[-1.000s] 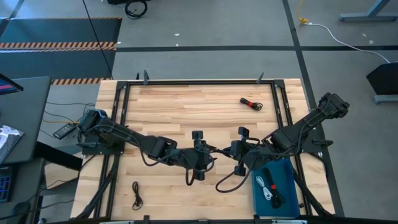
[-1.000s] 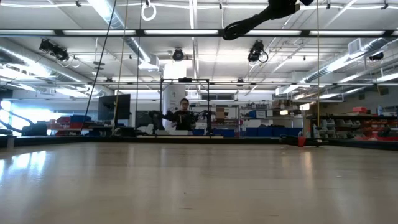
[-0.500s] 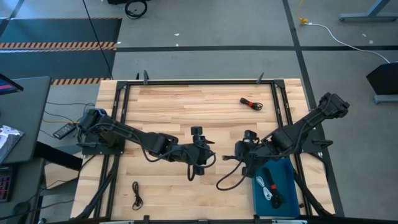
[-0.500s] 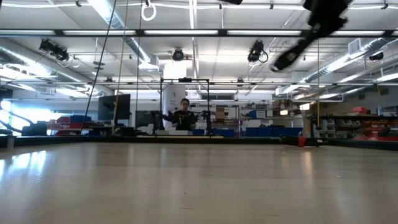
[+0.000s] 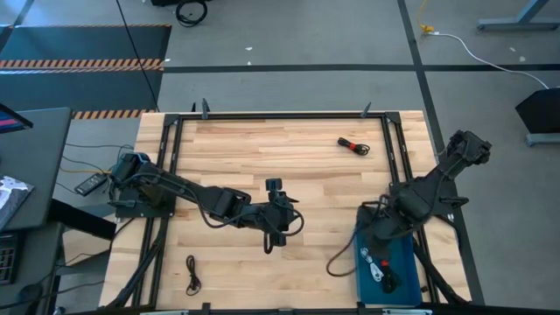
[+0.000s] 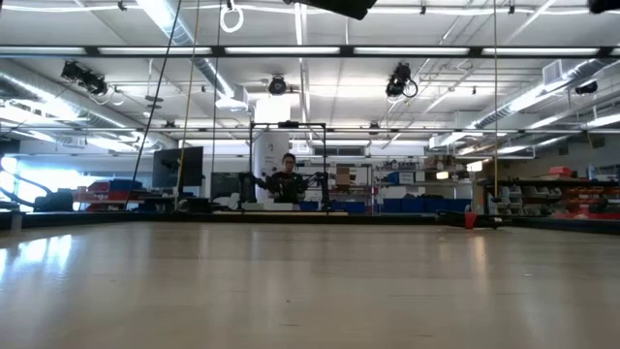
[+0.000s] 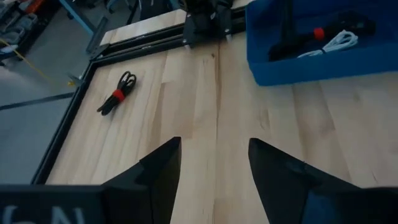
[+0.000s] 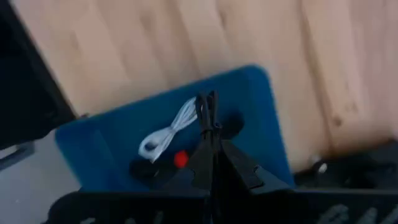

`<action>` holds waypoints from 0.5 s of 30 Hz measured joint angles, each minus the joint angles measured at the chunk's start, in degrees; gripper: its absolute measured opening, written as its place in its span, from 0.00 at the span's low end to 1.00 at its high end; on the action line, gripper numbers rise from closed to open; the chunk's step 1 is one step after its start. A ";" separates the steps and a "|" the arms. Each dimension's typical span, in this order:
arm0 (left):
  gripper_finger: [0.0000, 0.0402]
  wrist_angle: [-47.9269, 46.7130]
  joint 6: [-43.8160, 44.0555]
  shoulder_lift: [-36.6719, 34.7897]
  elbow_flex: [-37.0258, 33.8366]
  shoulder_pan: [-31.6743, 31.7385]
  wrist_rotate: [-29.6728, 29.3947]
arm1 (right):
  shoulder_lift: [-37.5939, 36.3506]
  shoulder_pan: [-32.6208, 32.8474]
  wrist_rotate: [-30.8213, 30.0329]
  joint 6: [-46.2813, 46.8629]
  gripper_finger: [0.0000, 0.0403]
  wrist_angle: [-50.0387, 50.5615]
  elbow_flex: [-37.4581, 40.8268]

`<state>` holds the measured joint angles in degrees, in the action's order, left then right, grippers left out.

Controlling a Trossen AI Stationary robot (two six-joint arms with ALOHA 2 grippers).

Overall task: Pick and place USB-C Cables
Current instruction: Put the black USB cable into the blue bin

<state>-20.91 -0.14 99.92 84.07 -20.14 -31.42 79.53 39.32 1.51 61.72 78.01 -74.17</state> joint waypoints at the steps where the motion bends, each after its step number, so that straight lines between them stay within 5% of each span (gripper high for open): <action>1: 0.48 0.00 0.55 0.01 0.00 0.00 0.01 | 0.00 1.00 0.10 1.06 0.04 0.58 -0.59; 15: 0.48 2.22 8.29 4.10 -0.02 1.39 0.33 | 0.09 10.49 -2.05 20.13 0.04 -0.67 8.16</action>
<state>-18.69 8.15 104.02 84.06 -18.75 -31.09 79.61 49.81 -0.54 81.85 77.34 -66.00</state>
